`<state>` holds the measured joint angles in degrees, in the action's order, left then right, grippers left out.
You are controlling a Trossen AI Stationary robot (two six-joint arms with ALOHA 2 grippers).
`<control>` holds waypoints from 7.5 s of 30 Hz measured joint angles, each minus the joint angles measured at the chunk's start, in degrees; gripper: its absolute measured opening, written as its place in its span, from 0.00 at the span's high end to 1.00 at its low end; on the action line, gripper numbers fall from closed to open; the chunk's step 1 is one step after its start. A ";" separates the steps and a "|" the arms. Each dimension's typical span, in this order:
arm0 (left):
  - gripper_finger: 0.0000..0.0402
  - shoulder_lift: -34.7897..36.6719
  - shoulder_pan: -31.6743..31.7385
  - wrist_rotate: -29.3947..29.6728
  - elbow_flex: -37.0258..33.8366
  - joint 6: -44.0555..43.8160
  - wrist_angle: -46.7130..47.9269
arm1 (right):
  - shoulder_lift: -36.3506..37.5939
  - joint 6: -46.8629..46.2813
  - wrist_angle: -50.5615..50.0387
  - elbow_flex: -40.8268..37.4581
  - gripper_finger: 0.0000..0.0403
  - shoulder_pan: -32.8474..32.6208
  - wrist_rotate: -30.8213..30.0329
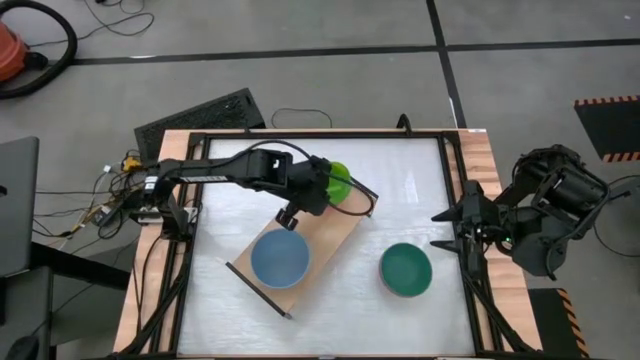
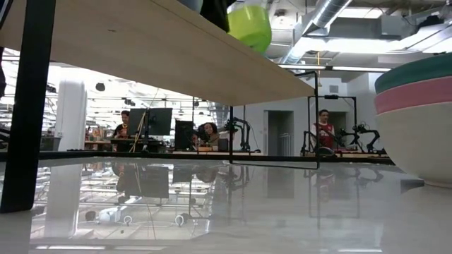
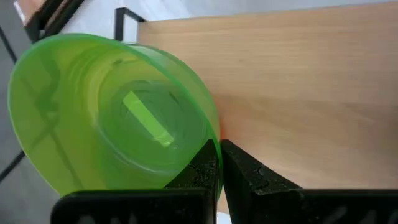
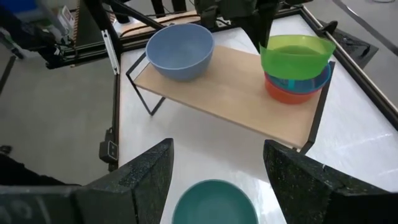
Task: Place and stack bowls onto a shelf
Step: Stack the light green bowl onto the light blue bowl on the shelf, then stack the green bowl onto the blue bowl on the shelf
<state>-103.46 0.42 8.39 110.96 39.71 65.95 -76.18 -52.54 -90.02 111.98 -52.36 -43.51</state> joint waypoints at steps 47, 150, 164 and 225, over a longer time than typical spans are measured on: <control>0.96 -0.74 2.32 2.29 0.02 9.24 3.65 | -0.02 -0.19 0.00 0.00 0.32 0.00 0.07; 0.68 9.73 -1.04 2.83 23.82 -24.54 7.90 | 6.86 -27.97 23.01 -54.23 0.93 23.96 43.52; 0.66 1.18 -8.40 -1.57 23.78 0.37 5.03 | 6.69 -21.15 11.66 -31.20 0.93 28.39 41.72; 0.74 -6.43 -9.93 -14.08 21.91 28.13 1.33 | -22.67 31.44 -0.17 10.32 0.93 50.10 57.00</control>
<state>-109.89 -9.51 -5.69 132.86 67.83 67.29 -98.85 -21.10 -90.19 122.30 -2.26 13.50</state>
